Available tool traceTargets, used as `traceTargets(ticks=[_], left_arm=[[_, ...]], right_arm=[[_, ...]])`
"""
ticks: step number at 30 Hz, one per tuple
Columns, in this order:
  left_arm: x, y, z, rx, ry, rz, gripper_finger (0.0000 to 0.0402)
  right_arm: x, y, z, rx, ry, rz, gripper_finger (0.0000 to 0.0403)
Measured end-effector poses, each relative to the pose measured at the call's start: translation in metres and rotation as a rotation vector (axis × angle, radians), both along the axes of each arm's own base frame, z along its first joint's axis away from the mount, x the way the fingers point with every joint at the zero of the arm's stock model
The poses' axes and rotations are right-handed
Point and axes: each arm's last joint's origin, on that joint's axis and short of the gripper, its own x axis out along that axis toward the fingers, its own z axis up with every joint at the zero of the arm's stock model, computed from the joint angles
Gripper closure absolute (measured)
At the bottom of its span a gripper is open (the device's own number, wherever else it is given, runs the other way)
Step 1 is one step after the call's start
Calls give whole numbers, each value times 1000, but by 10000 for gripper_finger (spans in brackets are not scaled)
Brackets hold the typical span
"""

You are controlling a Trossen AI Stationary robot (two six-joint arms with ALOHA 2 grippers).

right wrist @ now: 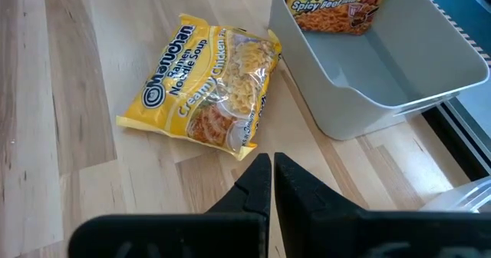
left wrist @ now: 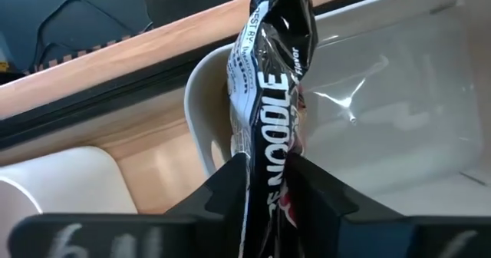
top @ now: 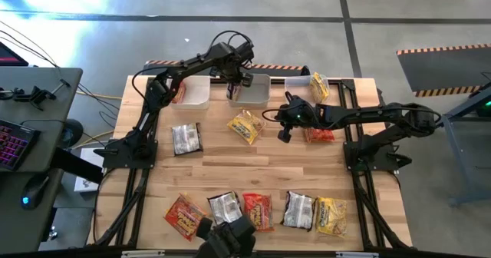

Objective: Sort Maruchan noodles
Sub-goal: Put the black noodle pack into the gray bin, then put the orange noodle pack into the white bin

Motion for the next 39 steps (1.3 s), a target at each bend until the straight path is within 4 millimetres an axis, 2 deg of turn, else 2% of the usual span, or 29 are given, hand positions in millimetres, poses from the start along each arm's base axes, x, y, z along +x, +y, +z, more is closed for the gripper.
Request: traceTargets(ticks=[5, 11, 15, 18, 22, 25, 28, 31, 33, 39], left_arm=[[-1, -1, 3, -1, 4, -24, 289], [-6, -4, 20, 17, -8, -76, 280], [-15, -12, 39, 9, -7, -200, 280], [-26, -26, 56, 6, 91, -311, 280], [-30, -49, 81, 110, 208, -422, 283], [-24, -65, 100, 197, 140, -501, 294], [-17, -83, 112, 281, -5, -605, 311], [-11, -105, 112, 350, -161, -701, 327], [-11, -123, 104, 390, -229, -757, 335], [-29, -176, 53, 488, -383, -884, 348]], right_arm=[[0, 0, 0, -3, 4, 3, 402], [0, 0, 0, -6, 6, 6, 402], [0, 0, 0, -13, 11, 12, 402], [1, 0, 0, -41, 4, 35, 403], [-1, 2, -12, -97, -132, 137, 403], [-5, 5, -13, -134, -221, 198, 403], [-13, 7, -6, -151, -277, 207, 403], [-22, 9, 3, -162, -307, 205, 403], [-28, 11, 9, -166, -324, 208, 403], [-41, 20, 22, -145, -345, 219, 403]])
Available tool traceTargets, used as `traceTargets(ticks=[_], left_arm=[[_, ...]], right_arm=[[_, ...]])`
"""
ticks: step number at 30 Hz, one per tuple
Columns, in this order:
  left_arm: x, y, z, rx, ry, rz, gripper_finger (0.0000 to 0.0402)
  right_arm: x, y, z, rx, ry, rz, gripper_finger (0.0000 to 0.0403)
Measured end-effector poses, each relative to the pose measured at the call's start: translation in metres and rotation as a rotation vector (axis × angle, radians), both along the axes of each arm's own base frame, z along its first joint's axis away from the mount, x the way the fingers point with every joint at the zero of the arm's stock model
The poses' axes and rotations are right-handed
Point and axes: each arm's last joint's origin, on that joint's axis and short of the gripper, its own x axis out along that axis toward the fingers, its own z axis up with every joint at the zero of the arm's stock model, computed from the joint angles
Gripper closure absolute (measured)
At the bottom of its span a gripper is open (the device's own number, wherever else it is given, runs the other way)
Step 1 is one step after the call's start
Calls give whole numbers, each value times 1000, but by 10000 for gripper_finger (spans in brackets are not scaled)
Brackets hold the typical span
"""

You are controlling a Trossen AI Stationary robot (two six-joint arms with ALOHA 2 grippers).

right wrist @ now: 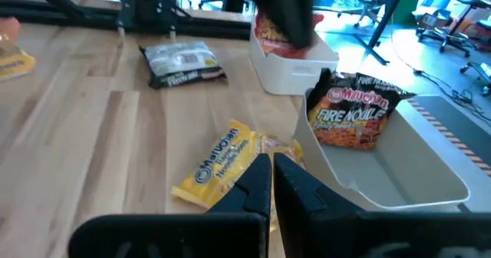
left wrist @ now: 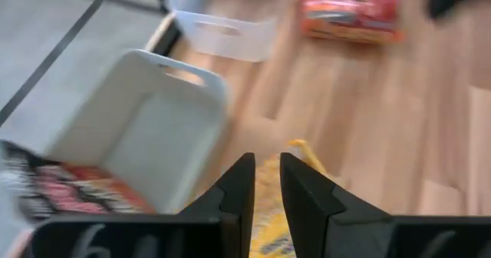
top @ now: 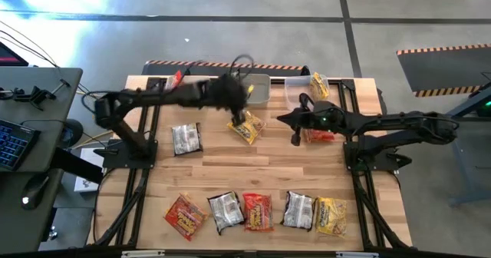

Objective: Sort Maruchan noodles
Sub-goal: Put the orange noodle pack into the white bin

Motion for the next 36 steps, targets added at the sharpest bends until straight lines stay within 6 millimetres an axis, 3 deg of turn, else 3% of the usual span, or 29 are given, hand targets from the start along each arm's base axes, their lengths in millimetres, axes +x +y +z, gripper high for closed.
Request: traceTargets(ticks=[8, 17, 25, 29, 36], left_arm=[[-39, -61, -60, -45, -162, -164, 349], [-57, -104, -91, -183, -63, -263, 349], [-63, -142, -85, -283, 24, -421, 349], [-66, -161, -70, -406, 117, -393, 346], [-75, -200, -40, -424, 255, -482, 321]], right_arm=[[-1, 5, 1, 4, 0, 17, 403], [-1, 5, 2, 24, -12, 10, 403], [-1, 4, 2, 24, -8, 10, 402], [-1, 4, 2, 24, -10, 10, 402], [-1, 4, 2, 36, -15, 5, 402]])
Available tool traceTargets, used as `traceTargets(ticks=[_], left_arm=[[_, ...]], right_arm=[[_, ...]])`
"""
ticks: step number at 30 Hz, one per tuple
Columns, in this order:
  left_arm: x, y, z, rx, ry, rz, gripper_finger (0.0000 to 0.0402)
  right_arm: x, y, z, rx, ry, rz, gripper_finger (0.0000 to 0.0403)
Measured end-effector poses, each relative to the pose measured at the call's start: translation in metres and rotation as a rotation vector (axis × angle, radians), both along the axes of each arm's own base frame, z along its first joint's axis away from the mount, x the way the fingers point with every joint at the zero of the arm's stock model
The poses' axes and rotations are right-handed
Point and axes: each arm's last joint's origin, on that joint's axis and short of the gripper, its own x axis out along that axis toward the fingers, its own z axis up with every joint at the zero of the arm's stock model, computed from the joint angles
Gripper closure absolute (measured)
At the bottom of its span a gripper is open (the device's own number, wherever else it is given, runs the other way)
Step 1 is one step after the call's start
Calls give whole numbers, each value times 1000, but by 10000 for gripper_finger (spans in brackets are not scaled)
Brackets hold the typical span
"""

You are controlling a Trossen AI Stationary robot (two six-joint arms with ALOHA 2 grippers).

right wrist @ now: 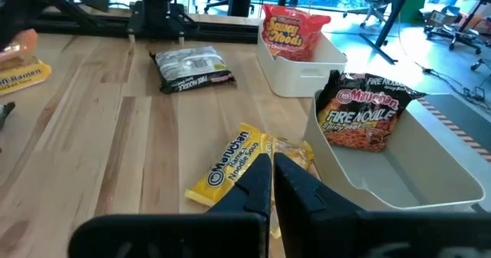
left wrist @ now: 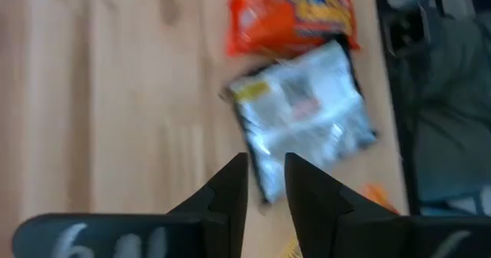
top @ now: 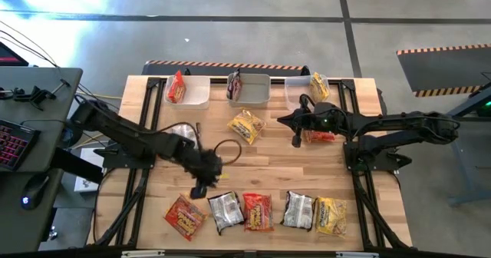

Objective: Sort Maruchan noodles
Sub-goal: Put the orange noodle pack into the white bin

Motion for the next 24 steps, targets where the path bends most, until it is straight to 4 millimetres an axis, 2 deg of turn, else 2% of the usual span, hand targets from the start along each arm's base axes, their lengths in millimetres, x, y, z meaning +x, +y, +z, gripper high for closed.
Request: traceTargets(ticks=[3, 8, 12, 17, 20, 24], left_arm=[[-6, -11, 8, -23, 59, -22, 298], [-12, -18, 8, -145, 166, -21, 258], [-10, -21, 3, -173, 204, -44, 233], [-5, -24, -9, -172, 239, -103, 219], [-1, -28, -19, -158, 268, -118, 218], [2, -35, -32, -132, 291, -162, 217]], right_arm=[[0, 0, 0, -2, -5, 0, 402], [2, -4, 9, -89, -49, 7, 402], [4, -7, 20, -112, -73, -1, 402], [4, -7, 20, -114, -58, 2, 401], [4, -7, 18, -115, -37, 5, 384], [3, -7, 16, -101, -19, 3, 331]])
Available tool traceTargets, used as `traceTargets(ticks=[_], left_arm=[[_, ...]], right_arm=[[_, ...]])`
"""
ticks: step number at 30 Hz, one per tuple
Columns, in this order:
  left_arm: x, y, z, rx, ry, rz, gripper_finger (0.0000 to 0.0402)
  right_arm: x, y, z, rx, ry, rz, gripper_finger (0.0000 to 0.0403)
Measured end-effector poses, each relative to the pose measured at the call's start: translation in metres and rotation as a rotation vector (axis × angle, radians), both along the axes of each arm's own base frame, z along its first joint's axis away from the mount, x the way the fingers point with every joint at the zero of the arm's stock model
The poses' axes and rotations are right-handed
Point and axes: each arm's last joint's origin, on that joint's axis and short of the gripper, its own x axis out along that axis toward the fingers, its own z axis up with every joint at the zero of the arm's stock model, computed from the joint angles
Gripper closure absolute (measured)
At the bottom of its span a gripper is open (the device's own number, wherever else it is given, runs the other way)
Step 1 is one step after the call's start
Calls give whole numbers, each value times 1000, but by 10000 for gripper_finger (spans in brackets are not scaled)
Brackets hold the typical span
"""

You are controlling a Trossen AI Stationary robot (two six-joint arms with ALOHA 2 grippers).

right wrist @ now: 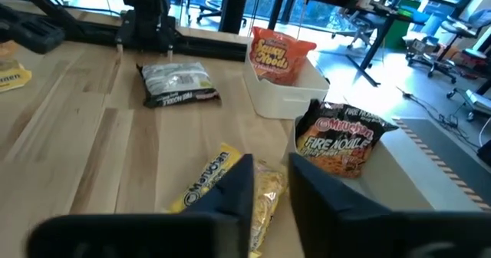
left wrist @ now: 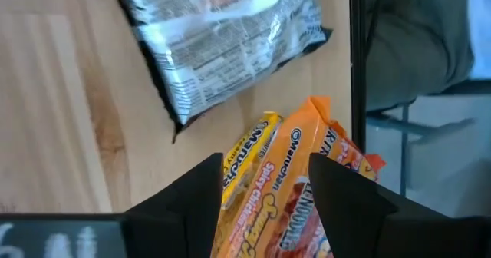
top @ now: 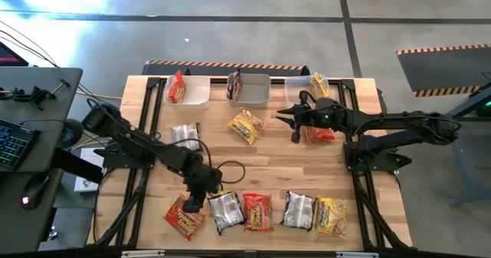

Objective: Sort Maruchan noodles
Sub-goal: Put the orange noodle pack into the white bin

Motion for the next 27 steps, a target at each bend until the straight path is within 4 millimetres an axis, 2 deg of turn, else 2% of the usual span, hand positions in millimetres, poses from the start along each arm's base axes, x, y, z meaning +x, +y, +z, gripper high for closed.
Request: traceTargets(ticks=[6, 10, 19, 27], left_arm=[[1, -10, -12, 12, 27, -31, 217], [2, -15, -14, 1, 17, -38, 217], [7, -22, -10, -87, -14, -25, 217], [1, -37, -17, -17, -35, -58, 217]], right_arm=[[0, 0, 0, 9, 0, -2, 240], [0, 0, 0, 10, 1, -2, 204], [0, 0, 0, 11, 4, -2, 192], [-1, 0, -2, 15, 22, -2, 192]])
